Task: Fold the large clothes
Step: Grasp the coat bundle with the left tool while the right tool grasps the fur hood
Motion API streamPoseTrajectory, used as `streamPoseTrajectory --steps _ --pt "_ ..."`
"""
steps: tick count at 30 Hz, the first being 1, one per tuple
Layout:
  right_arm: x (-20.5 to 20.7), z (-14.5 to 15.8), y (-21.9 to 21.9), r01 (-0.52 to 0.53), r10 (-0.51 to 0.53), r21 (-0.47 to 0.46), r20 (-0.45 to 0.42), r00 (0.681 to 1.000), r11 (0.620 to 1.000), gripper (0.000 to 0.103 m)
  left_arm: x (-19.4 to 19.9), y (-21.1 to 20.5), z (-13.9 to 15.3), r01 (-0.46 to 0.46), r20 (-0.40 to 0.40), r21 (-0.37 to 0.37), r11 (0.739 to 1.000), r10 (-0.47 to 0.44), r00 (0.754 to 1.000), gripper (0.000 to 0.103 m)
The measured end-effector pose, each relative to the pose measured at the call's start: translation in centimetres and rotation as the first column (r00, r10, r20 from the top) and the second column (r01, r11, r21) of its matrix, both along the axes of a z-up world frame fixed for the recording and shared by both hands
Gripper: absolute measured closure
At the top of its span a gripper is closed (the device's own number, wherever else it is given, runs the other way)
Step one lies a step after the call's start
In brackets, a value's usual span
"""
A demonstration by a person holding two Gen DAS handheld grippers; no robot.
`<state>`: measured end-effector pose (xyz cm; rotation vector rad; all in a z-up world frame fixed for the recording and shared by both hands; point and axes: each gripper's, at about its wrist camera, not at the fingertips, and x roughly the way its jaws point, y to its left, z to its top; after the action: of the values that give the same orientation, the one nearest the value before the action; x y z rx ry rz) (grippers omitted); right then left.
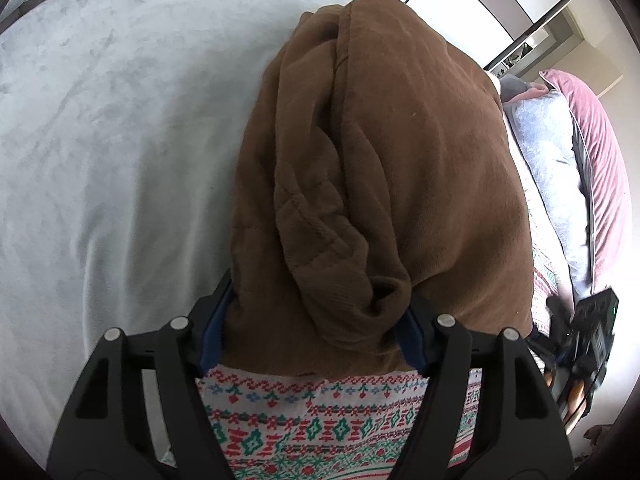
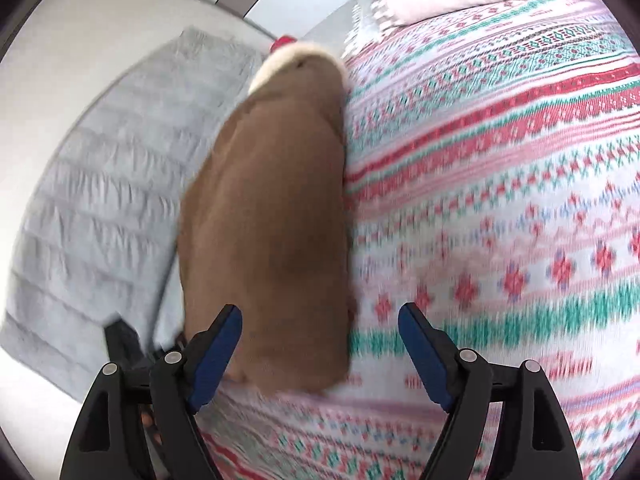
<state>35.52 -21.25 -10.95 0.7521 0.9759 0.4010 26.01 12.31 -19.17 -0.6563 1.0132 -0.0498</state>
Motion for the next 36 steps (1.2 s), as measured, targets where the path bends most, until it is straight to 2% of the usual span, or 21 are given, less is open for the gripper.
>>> streamPoseTrajectory --steps 5,10,14,18,19,21,26,28,29,31,32,36 --pt "5.7 0.1 0.2 -0.001 0.002 0.053 -0.029 1.0 0.999 0.019 -0.3 0.7 -0.3 0.0 -0.015 -0.034 0.999 0.0 1.0 0.031" --pt "13.7 -0.3 1.1 -0.005 0.011 0.119 -0.054 0.998 0.993 0.019 -0.3 0.7 -0.2 -0.015 -0.025 -0.034 0.999 0.014 1.0 0.032" --pt "19.6 -1.5 2.3 -0.04 0.05 0.12 -0.084 0.995 0.992 0.019 -0.1 0.6 -0.2 -0.029 -0.039 -0.045 0.999 0.028 0.999 0.033" --pt "23.6 -2.3 2.4 -0.024 0.041 0.203 -0.081 0.996 0.979 0.019 0.2 0.4 0.0 -0.02 -0.039 -0.034 0.999 0.018 0.999 0.035" --pt "24.5 -2.5 2.7 -0.042 0.059 0.209 -0.08 0.995 0.977 0.016 0.3 0.3 0.0 -0.016 -0.039 -0.035 0.999 0.015 0.999 0.035" --pt "26.1 -2.8 3.7 -0.081 0.096 0.175 -0.079 0.992 0.981 0.009 0.5 0.4 -0.1 -0.012 -0.038 -0.043 0.999 0.01 0.999 0.035" --pt "27.5 -2.8 5.2 -0.122 0.127 0.113 -0.04 0.991 0.986 0.008 1.0 0.4 -0.2 -0.002 -0.037 -0.043 0.999 0.0 0.999 0.035" --pt "27.7 -2.3 6.2 -0.127 0.13 0.085 -0.039 0.991 0.988 0.024 1.0 0.2 -0.2 -0.009 -0.035 -0.041 0.999 0.007 0.999 0.036" --pt "27.7 -2.1 6.4 -0.125 0.128 0.067 -0.037 0.991 0.99 0.027 1.0 0.2 -0.2 -0.011 -0.033 -0.045 0.999 0.01 0.999 0.037" --pt "27.5 -1.5 7.1 -0.139 0.139 0.001 -0.019 0.99 0.99 0.041 1.1 0.1 -0.1 -0.013 -0.026 -0.058 0.998 0.012 1.0 0.041" --pt "27.2 -1.0 7.4 -0.148 0.148 -0.039 -0.004 0.989 0.988 0.044 1.1 0.0 0.0 -0.013 -0.019 -0.063 0.998 0.012 1.0 0.044" --pt "26.4 -0.3 7.2 -0.134 0.135 -0.075 0.011 0.991 0.988 0.05 0.8 -0.1 0.7 -0.009 0.01 -0.038 0.999 0.009 1.0 0.055"
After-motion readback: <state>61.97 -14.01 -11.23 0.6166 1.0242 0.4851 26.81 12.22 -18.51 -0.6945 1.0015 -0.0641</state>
